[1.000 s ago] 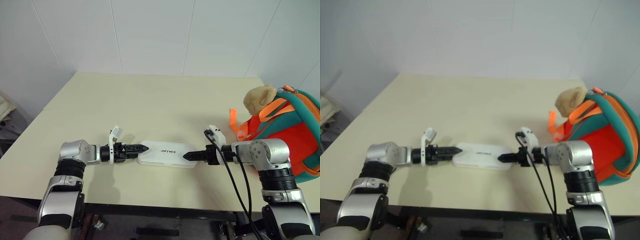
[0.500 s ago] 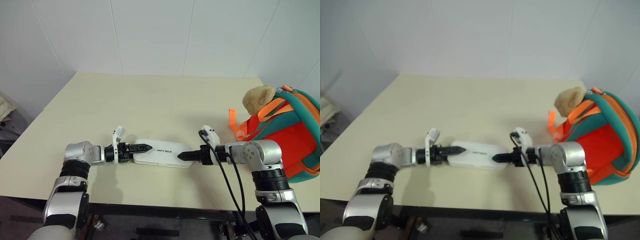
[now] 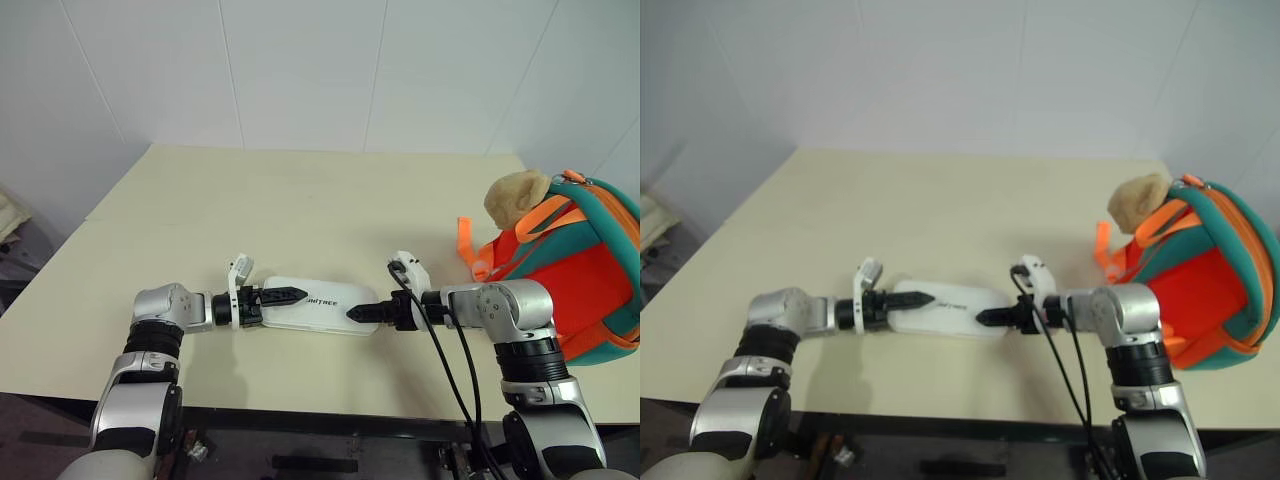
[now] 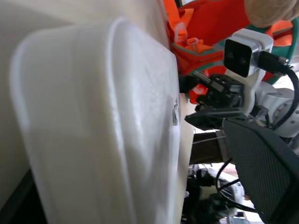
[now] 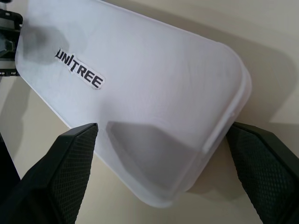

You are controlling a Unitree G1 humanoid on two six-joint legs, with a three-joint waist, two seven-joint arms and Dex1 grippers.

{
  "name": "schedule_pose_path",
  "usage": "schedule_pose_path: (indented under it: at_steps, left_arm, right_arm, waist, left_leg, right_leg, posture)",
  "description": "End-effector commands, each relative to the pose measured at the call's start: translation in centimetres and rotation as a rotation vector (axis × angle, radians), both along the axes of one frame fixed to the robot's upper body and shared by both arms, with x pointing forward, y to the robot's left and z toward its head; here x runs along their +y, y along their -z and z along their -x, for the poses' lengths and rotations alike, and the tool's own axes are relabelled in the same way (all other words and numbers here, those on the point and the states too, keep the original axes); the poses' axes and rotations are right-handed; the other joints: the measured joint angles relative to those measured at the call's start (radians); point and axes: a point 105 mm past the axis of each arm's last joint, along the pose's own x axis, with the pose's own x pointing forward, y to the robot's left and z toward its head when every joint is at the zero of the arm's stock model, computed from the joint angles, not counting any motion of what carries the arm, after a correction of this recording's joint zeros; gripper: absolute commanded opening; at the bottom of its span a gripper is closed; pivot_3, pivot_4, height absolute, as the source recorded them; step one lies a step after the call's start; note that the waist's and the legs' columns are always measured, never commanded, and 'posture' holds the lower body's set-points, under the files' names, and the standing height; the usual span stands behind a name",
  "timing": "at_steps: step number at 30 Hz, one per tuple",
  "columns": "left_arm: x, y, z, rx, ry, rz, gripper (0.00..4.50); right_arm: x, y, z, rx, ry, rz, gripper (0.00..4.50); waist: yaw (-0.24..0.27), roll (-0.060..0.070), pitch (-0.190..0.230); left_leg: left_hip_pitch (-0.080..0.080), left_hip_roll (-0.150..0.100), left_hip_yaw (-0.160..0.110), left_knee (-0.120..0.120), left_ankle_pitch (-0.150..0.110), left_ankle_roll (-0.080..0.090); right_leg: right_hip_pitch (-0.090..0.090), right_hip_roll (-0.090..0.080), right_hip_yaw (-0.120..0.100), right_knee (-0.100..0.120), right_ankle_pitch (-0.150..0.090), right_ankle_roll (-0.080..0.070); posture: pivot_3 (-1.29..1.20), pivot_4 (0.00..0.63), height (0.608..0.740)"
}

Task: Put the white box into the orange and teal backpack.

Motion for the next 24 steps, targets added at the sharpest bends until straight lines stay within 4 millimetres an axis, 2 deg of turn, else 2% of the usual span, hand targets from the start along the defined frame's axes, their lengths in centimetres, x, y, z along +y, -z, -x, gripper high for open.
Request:
schedule_pose_path:
  at_steps: [1,7,16,20,24]
  left_arm:
    - [-0.2,-1.9,0.4,-0.049,0.042,0.076,3.26]
    - [1.5,-3.5,1.1,-0.12,0.043,0.066,1.33]
    - [3.3,-4.1,1.7,-0.159,-0.002,0.051,1.27]
    - [3.4,-4.0,1.9,-0.217,-0.006,0.041,1.27]
    - [3.5,-4.9,1.9,-0.365,-0.042,0.079,1.27]
  right_arm:
    - [1.4,-1.8,0.5,-0.071,-0.072,-0.036,4.5]
    - [0.5,-1.9,0.9,-0.112,-0.064,-0.018,4.5]
    - [-1.5,-2.9,3.3,-0.202,-0.079,-0.041,4.5]
    - [-2.5,-3.2,4.2,-0.227,-0.053,-0.049,4.5]
    - [-3.7,-3.6,4.8,-0.286,-0.012,-0.05,4.5]
  waist:
    - [-0.001,0.0,0.0]
    - [-0.007,0.0,0.0]
    - [-0.001,0.0,0.0]
    - [0.001,0.0,0.0]
    - [0.001,0.0,0.0]
  left_leg:
    - [0.0,0.0,0.0,0.0,0.0,0.0]
    - [-0.001,0.0,0.0,-0.001,0.0,0.0]
    - [-0.002,0.0,0.0,-0.001,0.0,0.0]
    - [-0.002,0.0,0.0,-0.001,0.0,0.0]
    - [-0.002,0.0,0.0,-0.001,0.0,0.0]
  right_leg:
    - [0.0,0.0,0.0,0.0,0.0,0.0]
    - [-0.001,0.0,0.0,0.0,0.0,0.0]
    - [-0.002,0.0,0.0,-0.002,0.0,0.0]
    - [-0.001,0.0,0.0,-0.002,0.0,0.0]
    - [-0.001,0.0,0.0,-0.003,0.0,0.0]
  posture:
    - [0.0,0.15,0.74]
    - [0.0,0.15,0.74]
    - [0.0,0.15,0.74]
    - [0.0,0.15,0.74]
    - [0.0,0.15,0.74]
